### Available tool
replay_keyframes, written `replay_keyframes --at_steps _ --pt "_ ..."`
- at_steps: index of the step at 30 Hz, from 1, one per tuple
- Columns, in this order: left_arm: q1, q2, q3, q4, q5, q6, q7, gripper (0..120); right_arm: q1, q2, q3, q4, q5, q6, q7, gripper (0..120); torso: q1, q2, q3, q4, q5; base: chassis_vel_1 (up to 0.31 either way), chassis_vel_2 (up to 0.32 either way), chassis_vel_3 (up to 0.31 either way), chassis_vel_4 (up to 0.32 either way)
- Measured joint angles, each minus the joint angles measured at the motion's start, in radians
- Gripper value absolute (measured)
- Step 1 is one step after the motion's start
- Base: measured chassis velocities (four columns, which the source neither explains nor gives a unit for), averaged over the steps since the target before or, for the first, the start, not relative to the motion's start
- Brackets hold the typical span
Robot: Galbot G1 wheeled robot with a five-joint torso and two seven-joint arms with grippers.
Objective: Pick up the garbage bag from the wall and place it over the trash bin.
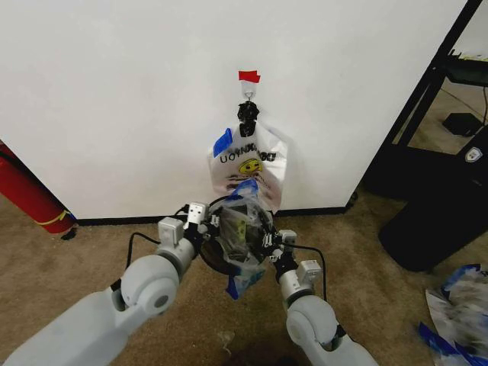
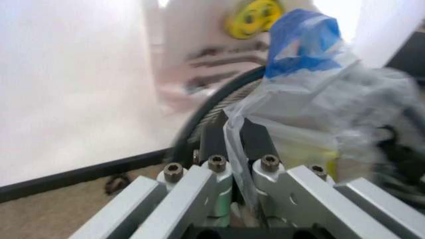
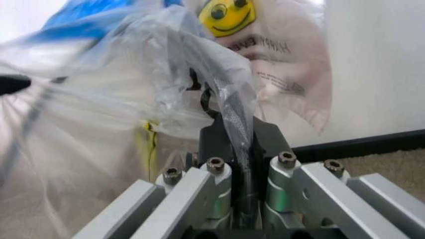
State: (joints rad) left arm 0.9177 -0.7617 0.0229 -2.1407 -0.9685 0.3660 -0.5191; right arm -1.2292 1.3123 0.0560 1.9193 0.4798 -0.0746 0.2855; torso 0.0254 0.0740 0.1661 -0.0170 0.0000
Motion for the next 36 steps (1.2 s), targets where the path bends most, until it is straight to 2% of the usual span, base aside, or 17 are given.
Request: replay_keyframes --at_steps 9,16,27,36 --pt "0.038 0.021 -0.047 0.020 -0.037 0.023 -0.007 0 0.000 -0.020 0.016 0.018 0.057 0.001 -0.006 1 0.000 0.000 0.000 -0.0002 -0.0003 0.000 0.000 0.000 0.000" --pt "0.062 0.029 -0.074 -0.011 -0.054 0.021 -0.007 0 -0.008 -0.019 0.018 0.021 0.062 0.003 -0.011 1 0.000 0.000 0.000 -0.0001 0.0001 0.000 0.000 0.000 0.000" --pt "0.045 0.046 -0.110 0.008 -0.127 0.028 -0.003 0 -0.025 -0.019 0.034 0.025 0.098 0.023 -0.049 1 0.000 0.000 0.000 -0.0002 0.0000 0.000 0.000 0.000 0.000" --pt "0.048 0.060 -0.125 0.057 -0.202 0.044 0.032 0 -0.037 -0.016 0.074 0.027 0.188 0.031 -0.064 1 0.000 0.000 0.000 -0.0001 0.0000 0.000 0.000 0.000 0.000"
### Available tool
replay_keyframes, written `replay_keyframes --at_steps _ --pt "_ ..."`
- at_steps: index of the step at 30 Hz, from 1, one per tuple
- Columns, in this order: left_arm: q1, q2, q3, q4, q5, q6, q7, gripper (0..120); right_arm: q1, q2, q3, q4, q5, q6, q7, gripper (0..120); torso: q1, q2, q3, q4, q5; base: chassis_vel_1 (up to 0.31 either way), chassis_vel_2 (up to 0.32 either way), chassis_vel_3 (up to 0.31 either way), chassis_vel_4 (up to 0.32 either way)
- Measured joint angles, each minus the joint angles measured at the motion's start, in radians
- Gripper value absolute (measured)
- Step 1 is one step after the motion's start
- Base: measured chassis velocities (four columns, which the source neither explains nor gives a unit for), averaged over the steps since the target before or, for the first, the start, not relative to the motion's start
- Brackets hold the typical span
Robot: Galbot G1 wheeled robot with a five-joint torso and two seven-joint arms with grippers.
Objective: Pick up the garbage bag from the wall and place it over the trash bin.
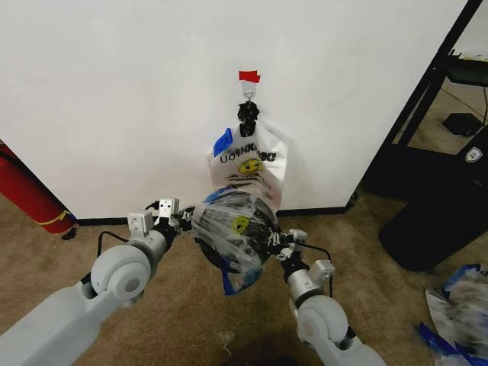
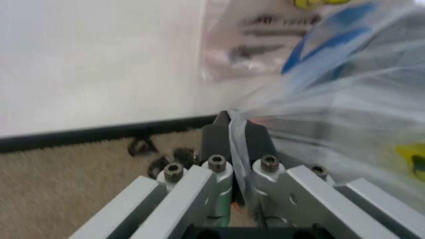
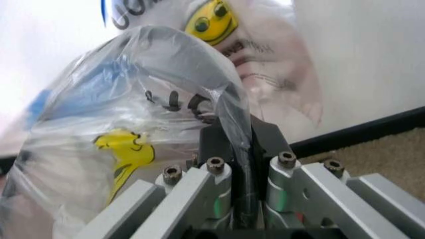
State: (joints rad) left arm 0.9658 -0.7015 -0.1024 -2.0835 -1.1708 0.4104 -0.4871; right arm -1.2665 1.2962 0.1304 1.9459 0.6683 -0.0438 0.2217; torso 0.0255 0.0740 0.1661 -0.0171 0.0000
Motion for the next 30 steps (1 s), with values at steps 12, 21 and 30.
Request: replay_keyframes --at_steps 12,21,30 --pt "0.003 -0.015 -0.017 0.035 -0.057 -0.019 0.032 16 -0.017 0.014 0.018 0.020 0.061 -0.002 -0.015 1 0.000 0.000 0.000 0.0000 0.0000 0.000 0.000 0.000 0.000" --pt "0.015 0.003 -0.043 -0.019 -0.018 -0.027 0.018 46 -0.016 0.036 0.065 0.004 0.111 -0.017 0.036 1 0.000 0.000 0.000 -0.0001 -0.0001 0.000 0.000 0.000 0.000" --pt "0.053 0.003 -0.051 -0.127 0.024 -0.024 0.012 79 -0.020 0.058 0.119 0.012 0.212 -0.045 0.120 1 0.000 0.000 0.000 -0.0001 0.0002 0.000 0.000 0.000 0.000"
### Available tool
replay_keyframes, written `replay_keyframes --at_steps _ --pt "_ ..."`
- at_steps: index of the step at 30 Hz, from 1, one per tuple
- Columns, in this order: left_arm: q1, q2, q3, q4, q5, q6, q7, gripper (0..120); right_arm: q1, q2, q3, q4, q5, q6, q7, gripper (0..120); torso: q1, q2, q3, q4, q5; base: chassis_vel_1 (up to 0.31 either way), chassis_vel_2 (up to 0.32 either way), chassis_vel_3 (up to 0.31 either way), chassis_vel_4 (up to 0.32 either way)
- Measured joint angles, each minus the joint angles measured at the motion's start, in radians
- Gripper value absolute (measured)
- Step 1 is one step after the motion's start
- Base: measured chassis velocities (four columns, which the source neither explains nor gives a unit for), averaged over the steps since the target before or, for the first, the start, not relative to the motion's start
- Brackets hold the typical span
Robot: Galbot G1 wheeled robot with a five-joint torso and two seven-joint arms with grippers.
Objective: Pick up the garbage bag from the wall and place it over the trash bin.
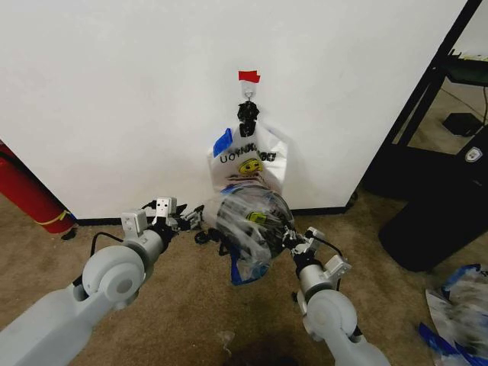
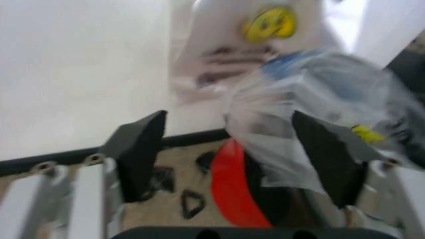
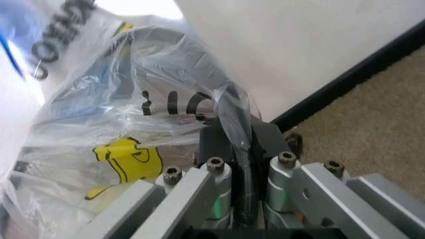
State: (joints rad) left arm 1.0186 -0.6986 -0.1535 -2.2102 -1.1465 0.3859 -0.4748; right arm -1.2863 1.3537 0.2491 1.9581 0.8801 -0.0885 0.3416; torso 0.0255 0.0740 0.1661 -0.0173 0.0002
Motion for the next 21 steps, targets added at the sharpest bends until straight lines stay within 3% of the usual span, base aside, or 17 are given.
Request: replay_keyframes --at_steps 5,10,14,21 --pt "0.045 -0.037 0.004 -0.076 -0.081 -0.053 0.004 97 -0.020 0.015 0.030 0.023 0.020 -0.003 0.022 1 0.000 0.000 0.000 0.0001 -0.0002 0.000 0.000 0.000 0.000" --pt "0.133 -0.055 0.008 -0.125 -0.140 -0.100 0.061 100 -0.018 0.026 0.049 0.035 0.068 -0.008 0.055 1 0.000 0.000 0.000 0.0001 -0.0002 0.000 0.000 0.000 0.000" --pt "0.223 -0.056 0.017 -0.137 -0.118 -0.138 0.137 100 -0.012 0.040 0.054 0.041 0.108 -0.016 0.079 1 0.000 0.000 0.000 0.0004 -0.0001 0.000 0.000 0.000 0.000" --pt "0.254 -0.063 0.058 -0.091 0.000 -0.158 0.204 94 -0.016 0.040 0.053 0.045 0.118 -0.022 0.086 1 0.000 0.000 0.000 0.0002 -0.0001 0.000 0.000 0.000 0.000"
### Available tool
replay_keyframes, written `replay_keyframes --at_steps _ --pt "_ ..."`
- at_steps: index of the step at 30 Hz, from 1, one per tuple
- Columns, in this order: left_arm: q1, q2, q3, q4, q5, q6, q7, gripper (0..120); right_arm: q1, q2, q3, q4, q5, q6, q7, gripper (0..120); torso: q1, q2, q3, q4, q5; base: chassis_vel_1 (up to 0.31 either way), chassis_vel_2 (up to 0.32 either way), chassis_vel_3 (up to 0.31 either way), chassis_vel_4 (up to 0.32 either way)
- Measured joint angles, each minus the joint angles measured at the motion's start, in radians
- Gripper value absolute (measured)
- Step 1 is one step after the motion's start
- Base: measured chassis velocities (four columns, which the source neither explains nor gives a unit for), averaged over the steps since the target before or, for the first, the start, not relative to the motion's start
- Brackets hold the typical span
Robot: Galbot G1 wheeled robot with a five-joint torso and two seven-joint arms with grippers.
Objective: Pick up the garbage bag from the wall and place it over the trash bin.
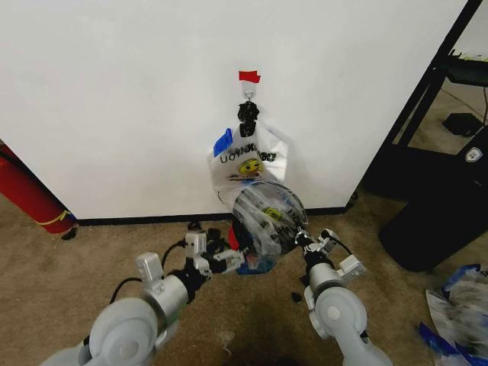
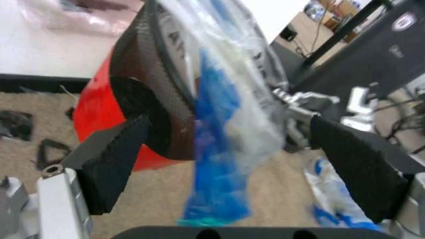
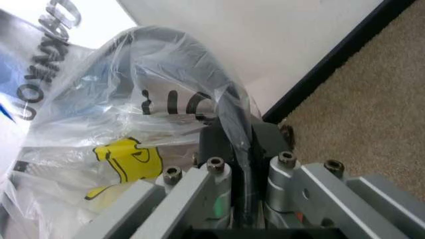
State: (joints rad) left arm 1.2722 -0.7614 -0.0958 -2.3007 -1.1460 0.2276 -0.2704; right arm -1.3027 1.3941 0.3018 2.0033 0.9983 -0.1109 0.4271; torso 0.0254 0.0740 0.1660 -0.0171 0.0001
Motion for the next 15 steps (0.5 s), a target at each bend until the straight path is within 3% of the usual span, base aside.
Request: replay_keyframes --at_steps 3,6,12,15 --pt "-0.013 -0.011 0.025 0.043 0.100 -0.019 0.023 86 -0.004 -0.003 -0.003 0.008 0.001 -0.003 -0.001 1 0.000 0.000 0.000 -0.0001 -0.0001 0.000 0.000 0.000 0.000" --pt "-0.019 -0.015 0.034 0.063 0.133 -0.025 0.024 79 -0.007 -0.004 -0.005 0.011 0.000 -0.003 -0.001 1 0.000 0.000 0.000 -0.0001 -0.0002 0.000 0.000 0.000 0.000" --pt "-0.006 -0.012 0.036 0.070 0.137 -0.022 0.024 58 -0.008 -0.003 -0.007 0.013 -0.002 -0.004 -0.002 1 0.000 0.000 0.000 0.0000 -0.0001 0.000 0.000 0.000 0.000" --pt "0.000 -0.016 0.044 0.060 0.139 -0.019 0.035 43 -0.004 0.001 -0.010 0.012 -0.005 -0.005 -0.002 1 0.000 0.000 0.000 0.0000 -0.0002 0.000 0.000 0.000 0.000"
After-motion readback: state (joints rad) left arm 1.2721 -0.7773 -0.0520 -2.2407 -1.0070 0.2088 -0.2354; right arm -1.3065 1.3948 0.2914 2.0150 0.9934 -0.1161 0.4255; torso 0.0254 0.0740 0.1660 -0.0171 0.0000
